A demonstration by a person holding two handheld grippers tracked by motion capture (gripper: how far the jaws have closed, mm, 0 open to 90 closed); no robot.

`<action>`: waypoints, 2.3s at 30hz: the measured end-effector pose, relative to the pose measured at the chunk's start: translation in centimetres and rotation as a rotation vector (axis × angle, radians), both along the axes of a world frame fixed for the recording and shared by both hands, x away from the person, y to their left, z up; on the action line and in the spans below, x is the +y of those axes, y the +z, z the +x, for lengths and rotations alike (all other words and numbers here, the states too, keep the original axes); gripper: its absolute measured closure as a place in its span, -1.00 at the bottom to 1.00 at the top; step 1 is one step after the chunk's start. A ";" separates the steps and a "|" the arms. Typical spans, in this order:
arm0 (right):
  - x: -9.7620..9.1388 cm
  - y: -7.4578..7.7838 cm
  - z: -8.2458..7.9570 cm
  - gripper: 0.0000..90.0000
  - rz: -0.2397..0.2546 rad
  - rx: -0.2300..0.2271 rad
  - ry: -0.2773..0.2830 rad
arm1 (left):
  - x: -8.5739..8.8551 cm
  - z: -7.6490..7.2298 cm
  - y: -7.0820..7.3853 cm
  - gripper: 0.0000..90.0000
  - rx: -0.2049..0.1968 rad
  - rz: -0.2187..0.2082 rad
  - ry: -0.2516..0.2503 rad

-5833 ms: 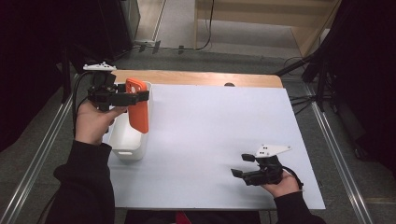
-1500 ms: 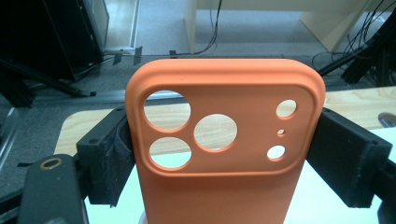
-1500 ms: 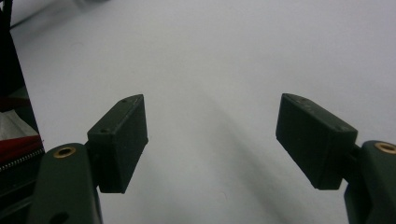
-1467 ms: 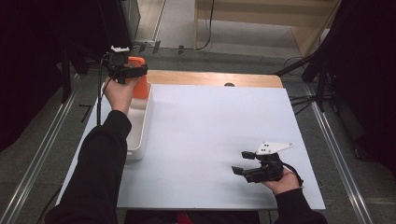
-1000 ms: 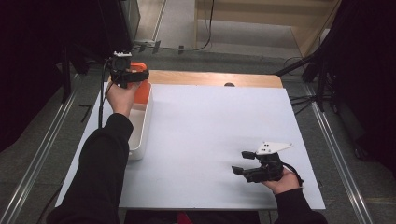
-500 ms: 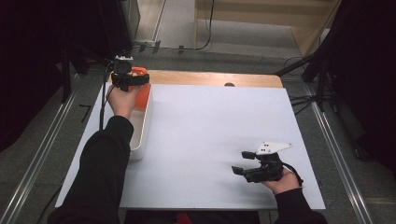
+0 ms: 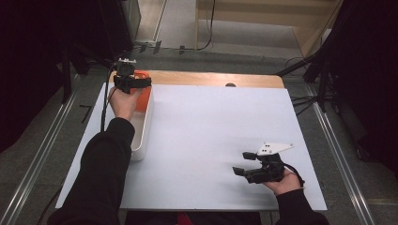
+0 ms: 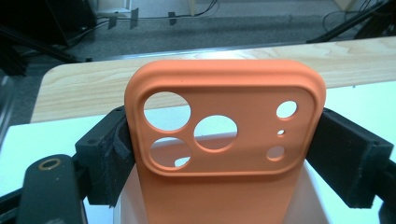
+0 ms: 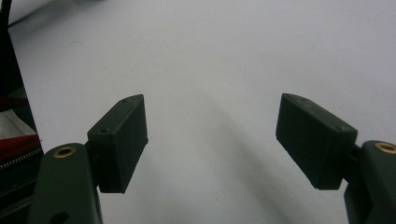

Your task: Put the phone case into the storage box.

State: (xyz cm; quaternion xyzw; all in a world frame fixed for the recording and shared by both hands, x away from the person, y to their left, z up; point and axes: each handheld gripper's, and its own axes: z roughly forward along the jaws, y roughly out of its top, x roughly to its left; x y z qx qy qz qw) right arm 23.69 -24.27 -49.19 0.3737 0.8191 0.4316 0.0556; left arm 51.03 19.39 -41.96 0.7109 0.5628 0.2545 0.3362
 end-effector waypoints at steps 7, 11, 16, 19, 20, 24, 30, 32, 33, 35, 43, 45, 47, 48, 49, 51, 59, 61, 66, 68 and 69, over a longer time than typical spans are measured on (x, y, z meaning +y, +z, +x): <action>0.0 0.0 0.0 -0.47 0.001 0.004 0.000 | 0.0 0.1 -0.1 -0.68 0.008 -0.004 -0.003; 0.0 0.0 0.0 -0.48 0.002 0.002 0.001 | 0.2 0.1 0.1 -0.78 -0.001 -0.026 0.003; 0.0 0.0 0.0 -0.47 0.003 0.003 0.002 | 0.5 0.0 0.5 -0.81 0.006 -0.039 -0.007; 0.0 0.0 0.0 -0.48 0.003 0.007 0.002 | 0.7 -0.1 0.9 -0.81 0.005 -0.040 -0.011; 0.0 0.0 0.0 -0.48 0.002 0.008 0.002 | 0.8 -0.2 1.0 -0.81 0.005 -0.041 -0.017; 0.0 0.0 0.0 -0.47 0.001 0.009 0.003 | 1.2 -0.4 1.7 -0.81 0.013 -0.055 -0.019; 0.1 0.0 0.0 -0.48 0.000 0.011 0.005 | 1.7 -0.7 2.6 -0.80 0.028 -0.082 -0.042; 0.2 0.0 0.0 -0.48 -0.001 0.011 0.006 | 1.9 -0.9 2.9 -0.80 0.037 -0.104 -0.056; 0.2 0.0 0.0 -0.47 -0.001 0.012 0.007 | 1.9 -1.0 3.0 -0.80 0.039 -0.110 -0.062; 0.2 0.0 0.0 -0.47 -0.003 0.012 0.009 | 2.0 -1.1 3.2 -0.80 0.041 -0.111 -0.075; 0.0 -0.1 -0.1 -0.47 -0.001 0.012 0.005 | 2.4 -1.9 4.3 -0.80 0.062 -0.146 -0.138; 0.0 -0.1 -0.1 -0.48 -0.001 0.013 0.005 | 2.5 -2.1 4.5 -0.80 0.063 -0.152 -0.155; 0.0 -0.1 -0.1 -0.48 -0.002 0.017 0.008 | 2.6 -2.2 4.8 -0.80 0.063 -0.164 -0.176; 0.1 -0.1 -0.1 -0.48 -0.004 0.019 0.008 | 2.7 -2.3 4.9 -0.80 0.065 -0.174 -0.193; 0.1 -0.1 -0.1 -0.48 -0.004 0.021 0.008 | 2.8 -2.3 5.0 -0.80 0.063 -0.179 -0.204; 0.2 -0.2 0.0 -0.47 -0.005 0.018 0.011 | 2.9 -2.5 5.1 -0.78 0.057 -0.194 -0.231; 0.4 -0.2 0.1 -0.47 -0.005 0.020 0.020 | 2.6 -3.2 5.8 -0.74 0.095 -0.211 -0.370; 0.4 -0.2 0.2 -0.48 -0.005 0.020 0.024 | 2.4 -3.5 5.9 -0.74 0.103 -0.198 -0.402; 0.4 -0.2 0.2 -0.48 -0.004 0.020 0.026 | 1.8 -4.1 6.1 -0.74 0.125 -0.184 -0.458; 0.4 -0.2 0.1 -0.48 -0.004 0.018 0.028 | 1.6 -4.3 6.2 -0.74 0.124 -0.177 -0.480; 0.4 -0.2 0.1 -0.48 -0.005 0.018 0.028 | 1.5 -4.4 6.2 -0.74 0.128 -0.175 -0.493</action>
